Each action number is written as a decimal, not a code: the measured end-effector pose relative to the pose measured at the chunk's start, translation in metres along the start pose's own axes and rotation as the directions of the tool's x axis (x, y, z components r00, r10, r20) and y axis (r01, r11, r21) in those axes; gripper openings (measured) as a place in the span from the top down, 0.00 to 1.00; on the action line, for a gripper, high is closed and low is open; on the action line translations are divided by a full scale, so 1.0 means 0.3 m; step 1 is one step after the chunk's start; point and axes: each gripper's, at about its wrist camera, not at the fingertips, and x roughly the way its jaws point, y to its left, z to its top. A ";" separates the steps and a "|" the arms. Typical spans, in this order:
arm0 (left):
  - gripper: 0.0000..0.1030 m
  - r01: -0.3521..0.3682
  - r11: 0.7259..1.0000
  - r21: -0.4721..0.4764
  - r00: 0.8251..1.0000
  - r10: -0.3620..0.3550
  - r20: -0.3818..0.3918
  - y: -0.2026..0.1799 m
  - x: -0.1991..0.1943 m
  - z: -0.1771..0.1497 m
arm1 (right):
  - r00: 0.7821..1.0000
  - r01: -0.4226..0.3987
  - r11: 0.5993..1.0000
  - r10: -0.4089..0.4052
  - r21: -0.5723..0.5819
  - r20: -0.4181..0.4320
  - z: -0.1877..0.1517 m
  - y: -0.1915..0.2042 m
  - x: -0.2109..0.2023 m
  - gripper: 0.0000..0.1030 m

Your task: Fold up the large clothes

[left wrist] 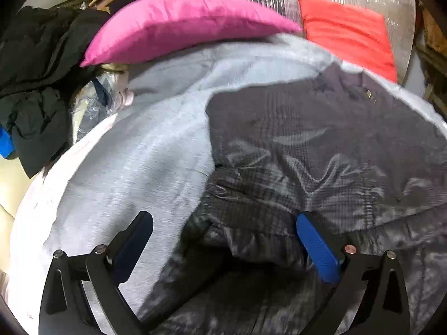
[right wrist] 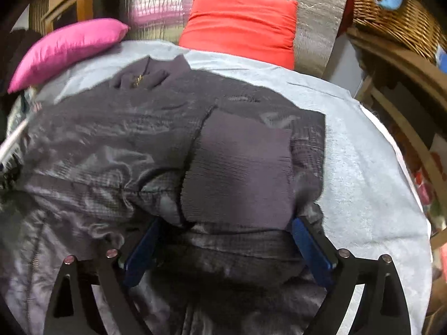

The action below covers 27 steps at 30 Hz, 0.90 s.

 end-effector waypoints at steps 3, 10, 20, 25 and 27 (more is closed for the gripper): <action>0.00 0.004 1.000 -0.022 0.998 -0.002 0.061 0.032 -0.044 0.006 | 0.999 -0.029 0.994 0.025 0.102 0.042 0.023 -0.077 -0.052 0.08; 0.00 -0.049 0.999 0.008 0.999 0.049 -0.015 0.017 0.068 -0.020 | 0.998 0.055 0.994 -0.053 0.094 -0.026 0.039 -0.106 0.061 0.08; 0.00 0.013 0.999 -0.053 0.999 -0.014 -0.029 0.058 0.049 -0.036 | 0.997 -0.069 0.959 0.075 0.276 -0.013 -0.046 -0.245 0.046 0.03; 0.00 0.087 0.993 -0.074 0.995 -0.082 0.058 0.161 -0.138 -0.083 | 0.990 -0.131 0.923 0.100 0.361 0.104 -0.136 -0.343 -0.154 0.03; 0.00 0.109 0.989 -0.098 0.992 -0.102 0.080 0.228 -0.210 -0.135 | 0.983 -0.173 0.900 0.132 0.401 0.128 -0.201 -0.385 -0.234 0.03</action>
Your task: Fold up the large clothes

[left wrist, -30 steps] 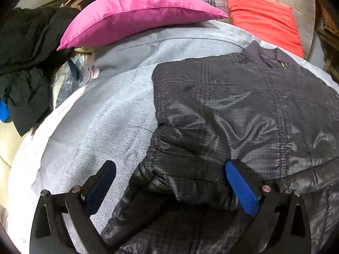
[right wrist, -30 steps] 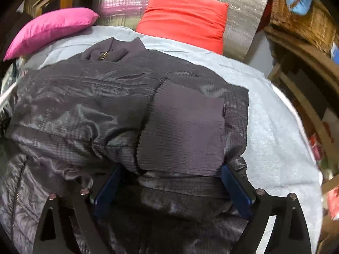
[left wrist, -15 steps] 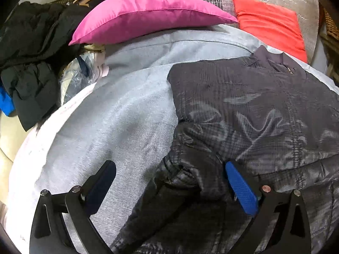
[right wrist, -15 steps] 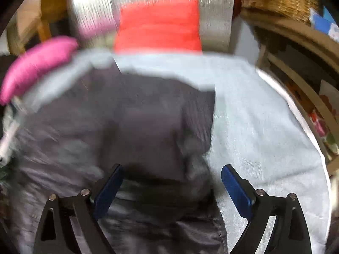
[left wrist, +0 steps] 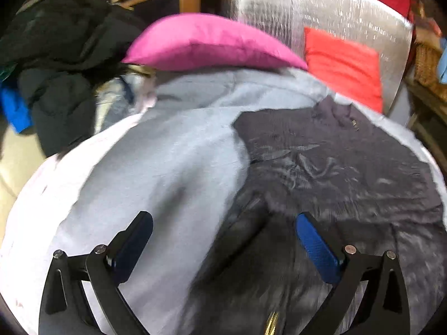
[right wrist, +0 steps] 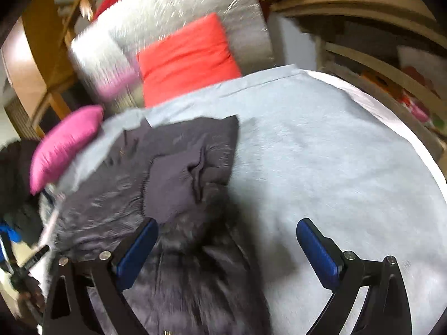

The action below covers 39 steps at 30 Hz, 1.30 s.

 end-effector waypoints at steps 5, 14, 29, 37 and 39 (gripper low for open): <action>0.00 0.045 0.990 -0.137 0.998 -0.051 -0.040 0.180 -0.140 -0.163 | 0.990 -0.132 0.979 0.139 0.154 -0.031 -0.191 -0.123 -0.210 0.03; 0.00 0.056 0.937 -0.345 0.981 -0.116 -0.157 0.323 -0.271 -0.469 | 0.967 -0.195 0.958 0.224 0.209 -0.125 -0.581 -0.097 -0.343 0.03; 0.00 0.128 0.962 -0.240 0.963 -0.178 -0.202 0.200 -0.312 -0.556 | 0.939 -0.263 0.940 0.301 0.218 -0.164 -0.669 -0.045 -0.372 0.28; 0.05 0.128 0.970 -0.207 0.955 -0.177 -0.240 0.184 -0.320 -0.601 | 0.930 -0.261 0.949 0.297 0.179 -0.219 -0.727 -0.027 -0.361 0.47; 0.19 0.148 0.972 -0.183 0.953 -0.190 -0.237 0.176 -0.335 -0.605 | 0.919 -0.285 0.940 0.324 0.188 -0.224 -0.736 -0.028 -0.376 0.65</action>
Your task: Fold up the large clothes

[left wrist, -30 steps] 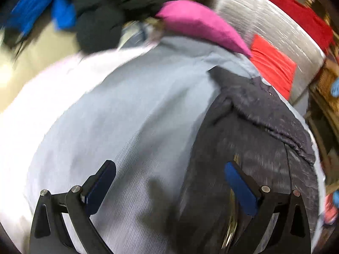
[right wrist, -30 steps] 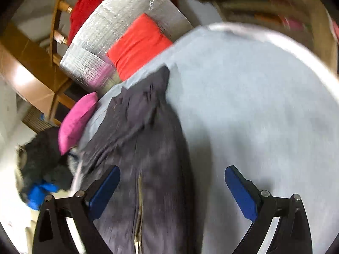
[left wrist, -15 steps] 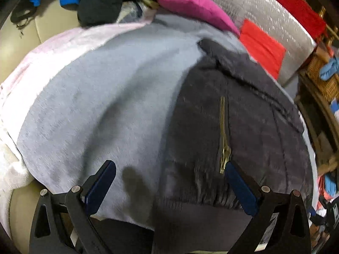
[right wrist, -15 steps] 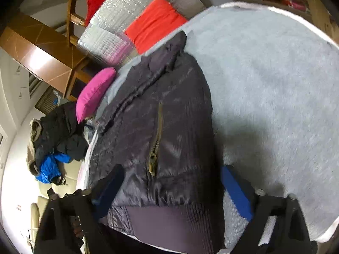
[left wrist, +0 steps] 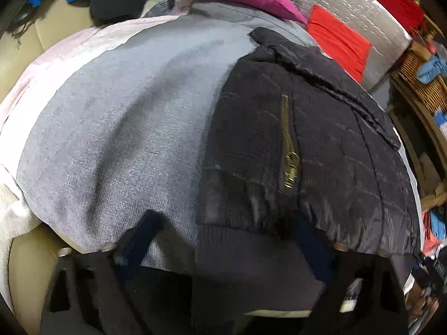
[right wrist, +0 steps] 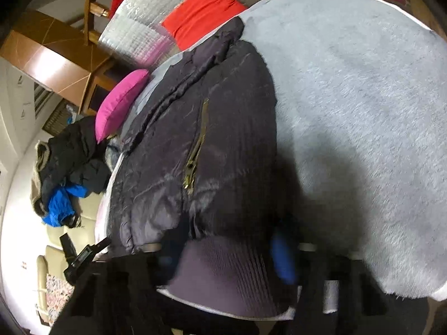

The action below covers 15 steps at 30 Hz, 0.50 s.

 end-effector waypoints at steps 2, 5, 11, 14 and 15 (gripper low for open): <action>0.34 0.010 1.000 0.012 1.000 -0.010 -0.006 -0.001 -0.007 -0.002 | 1.000 -0.006 1.000 0.006 -0.001 0.001 -0.006 -0.005 -0.009 0.65; 0.33 0.023 1.000 0.000 1.000 -0.023 -0.008 0.012 -0.005 -0.008 | 1.000 0.006 0.999 -0.005 0.050 -0.020 -0.016 -0.050 0.017 0.65; 0.25 0.019 1.000 0.002 1.000 -0.018 -0.006 0.017 0.000 -0.017 | 0.999 -0.032 0.999 0.033 0.042 -0.028 -0.029 -0.049 0.024 0.54; 0.45 0.026 1.000 0.001 1.000 -0.026 -0.011 0.015 -0.004 -0.017 | 0.999 -0.020 1.000 0.021 0.025 -0.050 -0.027 -0.037 0.030 0.57; 0.58 0.043 0.999 0.025 0.999 -0.042 -0.024 0.005 -0.003 -0.018 | 0.998 -0.013 1.000 0.013 0.016 -0.060 -0.028 -0.032 0.034 0.70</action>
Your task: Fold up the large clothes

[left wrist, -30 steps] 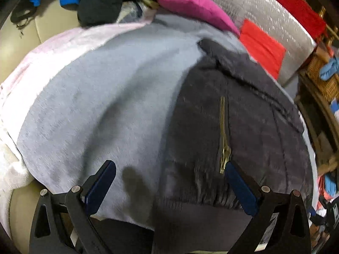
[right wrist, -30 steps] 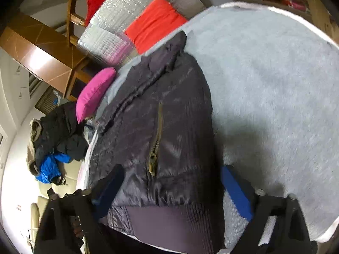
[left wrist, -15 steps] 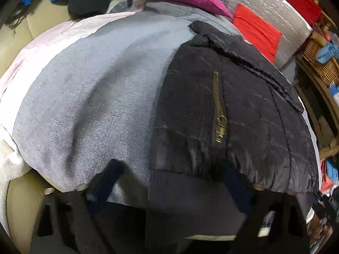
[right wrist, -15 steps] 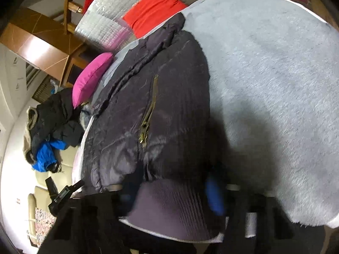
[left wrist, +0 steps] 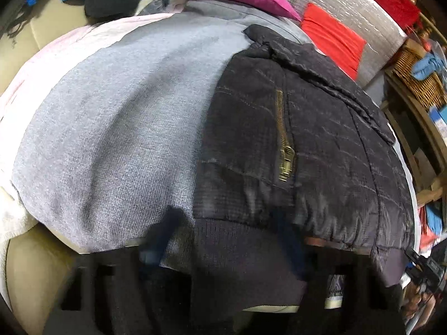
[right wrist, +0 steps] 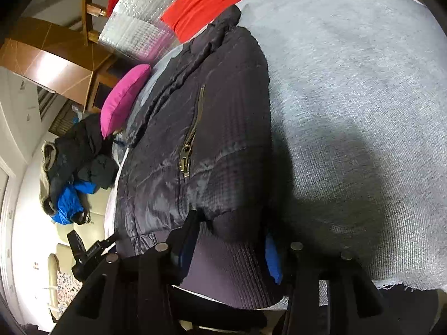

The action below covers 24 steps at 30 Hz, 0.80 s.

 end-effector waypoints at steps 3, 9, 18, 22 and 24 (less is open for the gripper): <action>0.83 -0.016 1.000 0.012 1.000 0.016 0.000 -0.014 -0.033 0.011 | 1.000 0.014 0.999 -0.015 -0.052 -0.018 -0.002 0.041 -0.005 0.84; 0.84 0.076 0.997 -0.010 0.995 -0.075 0.069 -0.006 -0.180 0.019 | 0.998 -0.043 0.991 0.049 -0.130 0.041 0.024 0.143 -0.136 0.86; 0.62 0.004 0.998 -0.060 1.000 -0.005 -0.012 0.013 -0.045 -0.016 | 0.997 -0.072 0.997 0.072 0.042 0.013 -0.002 -0.028 -0.033 0.75; 0.35 -0.028 0.999 -0.045 0.999 0.027 -0.018 -0.010 -0.022 -0.027 | 0.995 -0.098 0.994 0.097 0.056 0.018 -0.002 -0.046 -0.027 0.29; 0.35 -0.035 0.998 -0.045 0.999 0.035 -0.010 -0.013 -0.024 -0.035 | 0.995 -0.096 0.995 0.095 0.041 0.017 -0.007 -0.035 -0.019 0.29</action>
